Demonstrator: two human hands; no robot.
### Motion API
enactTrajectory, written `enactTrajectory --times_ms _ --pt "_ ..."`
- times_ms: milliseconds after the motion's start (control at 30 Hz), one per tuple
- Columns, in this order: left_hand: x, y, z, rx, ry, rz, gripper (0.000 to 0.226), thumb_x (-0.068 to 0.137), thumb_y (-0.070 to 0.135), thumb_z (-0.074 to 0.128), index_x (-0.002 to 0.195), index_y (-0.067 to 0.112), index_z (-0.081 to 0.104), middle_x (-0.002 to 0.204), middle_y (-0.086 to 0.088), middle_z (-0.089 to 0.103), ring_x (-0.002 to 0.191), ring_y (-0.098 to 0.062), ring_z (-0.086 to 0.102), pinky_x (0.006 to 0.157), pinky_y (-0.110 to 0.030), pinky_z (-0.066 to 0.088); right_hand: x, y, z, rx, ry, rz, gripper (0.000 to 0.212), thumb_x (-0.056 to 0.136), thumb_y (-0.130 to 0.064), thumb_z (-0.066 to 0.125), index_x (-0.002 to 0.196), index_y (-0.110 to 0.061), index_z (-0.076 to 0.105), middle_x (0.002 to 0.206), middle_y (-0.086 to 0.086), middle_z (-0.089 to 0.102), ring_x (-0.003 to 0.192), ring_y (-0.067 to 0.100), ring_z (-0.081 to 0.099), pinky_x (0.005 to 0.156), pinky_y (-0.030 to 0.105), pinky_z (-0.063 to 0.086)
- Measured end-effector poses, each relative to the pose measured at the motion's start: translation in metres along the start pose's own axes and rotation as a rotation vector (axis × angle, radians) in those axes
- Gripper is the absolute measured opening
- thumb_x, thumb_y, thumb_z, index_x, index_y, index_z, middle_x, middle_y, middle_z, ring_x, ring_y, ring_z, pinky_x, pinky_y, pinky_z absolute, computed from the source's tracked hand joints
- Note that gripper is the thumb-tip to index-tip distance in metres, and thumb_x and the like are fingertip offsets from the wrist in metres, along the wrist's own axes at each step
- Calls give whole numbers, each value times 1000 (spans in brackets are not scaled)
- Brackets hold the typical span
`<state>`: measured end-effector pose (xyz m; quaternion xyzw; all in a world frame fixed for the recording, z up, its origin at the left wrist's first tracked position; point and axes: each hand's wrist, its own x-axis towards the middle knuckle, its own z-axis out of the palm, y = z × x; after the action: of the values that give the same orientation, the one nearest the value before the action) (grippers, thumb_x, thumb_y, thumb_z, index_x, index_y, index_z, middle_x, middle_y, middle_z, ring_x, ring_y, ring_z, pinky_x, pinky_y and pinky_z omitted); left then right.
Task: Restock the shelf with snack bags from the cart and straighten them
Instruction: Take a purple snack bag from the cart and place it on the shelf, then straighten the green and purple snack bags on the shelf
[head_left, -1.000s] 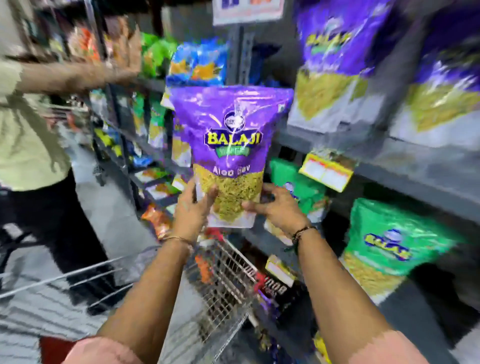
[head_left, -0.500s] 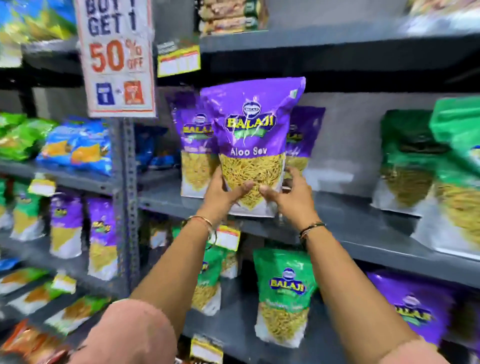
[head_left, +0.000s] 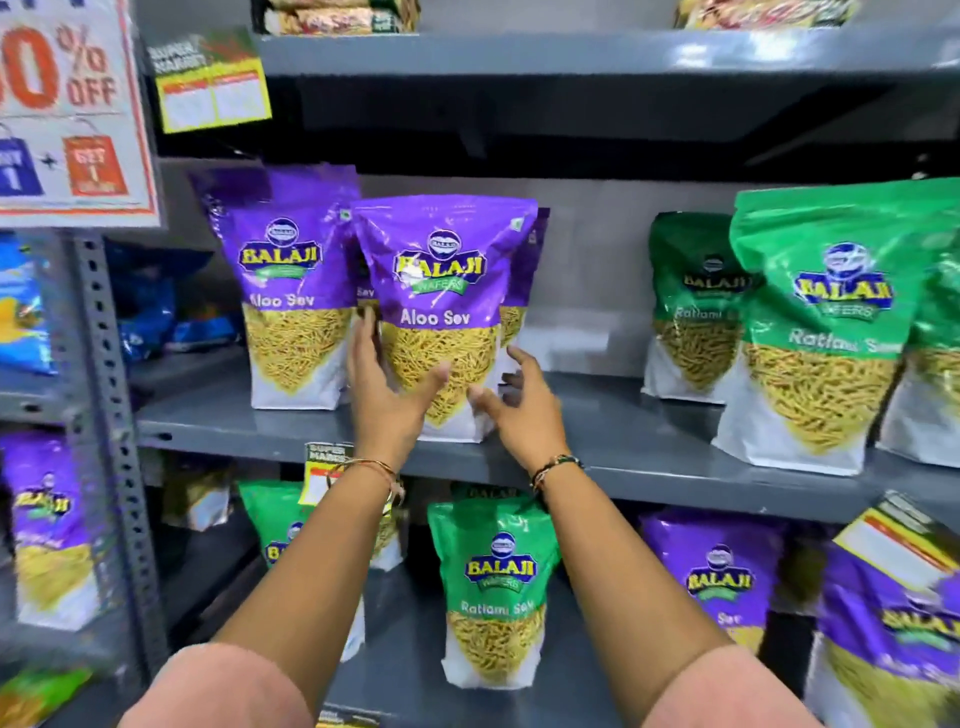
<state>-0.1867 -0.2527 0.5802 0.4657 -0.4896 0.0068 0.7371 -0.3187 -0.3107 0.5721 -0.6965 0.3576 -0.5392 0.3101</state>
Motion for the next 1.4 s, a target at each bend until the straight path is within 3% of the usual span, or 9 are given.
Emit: enactTrajectory --times_ms 67,167,233,333,500,633,833,1033,1400 --pt "-9 20 13 166 160 143 83 76 36 73 144 20 26 155 -4 24 143 -10 13 116 -24 16 -6 -2 -21 -17 59 -55 60 82 -25 70 136 -22 42 132 14 56 115 22 56 93 25 44" --pt "-24 55 53 212 153 284 73 82 36 66 143 18 29 155 -6 26 145 -20 17 119 -38 20 -15 -6 -73 -98 148 -204 46 87 -24 64 130 -19 49 129 9 59 118 23 56 102 34 44" --pt "-37 74 87 189 121 307 70 83 32 64 142 17 30 154 -6 27 144 -20 19 119 -35 21 -21 -6 -111 -150 208 -305 39 89 -22 60 128 -17 52 127 8 61 115 21 57 102 37 46" --pt "-71 105 150 125 82 277 68 84 29 62 143 18 29 154 -6 27 145 -19 17 114 -8 8 -25 -1 -184 -270 332 -445 36 90 -18 58 126 -14 55 124 5 63 114 20 57 101 34 45" --pt "-123 141 250 106 -62 259 71 84 31 61 144 14 26 154 -7 27 145 -22 17 119 -36 20 -25 18 -302 -444 613 -541 39 87 -18 60 126 -13 55 125 14 55 117 25 47 102 34 36" --pt "-155 155 305 276 -83 173 97 70 54 67 145 16 18 151 -12 28 139 -29 27 111 -43 30 -18 47 -372 -563 800 -359 69 77 -26 68 139 -26 38 146 18 32 135 34 31 110 28 16" --pt "-176 148 350 530 -114 -48 133 48 58 80 146 30 -6 153 -20 15 138 -42 21 104 -59 36 -3 93 -424 -650 654 10 119 57 -63 75 147 -37 3 151 35 11 139 47 17 113 56 25" --pt "-166 132 348 554 -146 -85 132 50 49 84 143 39 -9 153 -17 12 131 -44 34 95 -59 44 -1 114 -425 -638 682 126 123 59 -48 81 143 -46 -9 145 32 24 128 49 32 100 59 41" --pt "-149 116 347 596 -214 -68 128 57 51 81 144 34 -11 153 -20 9 131 -46 28 94 -61 41 -1 114 -423 -681 699 139 120 60 -50 78 141 -49 -11 138 29 31 119 46 37 92 58 44"
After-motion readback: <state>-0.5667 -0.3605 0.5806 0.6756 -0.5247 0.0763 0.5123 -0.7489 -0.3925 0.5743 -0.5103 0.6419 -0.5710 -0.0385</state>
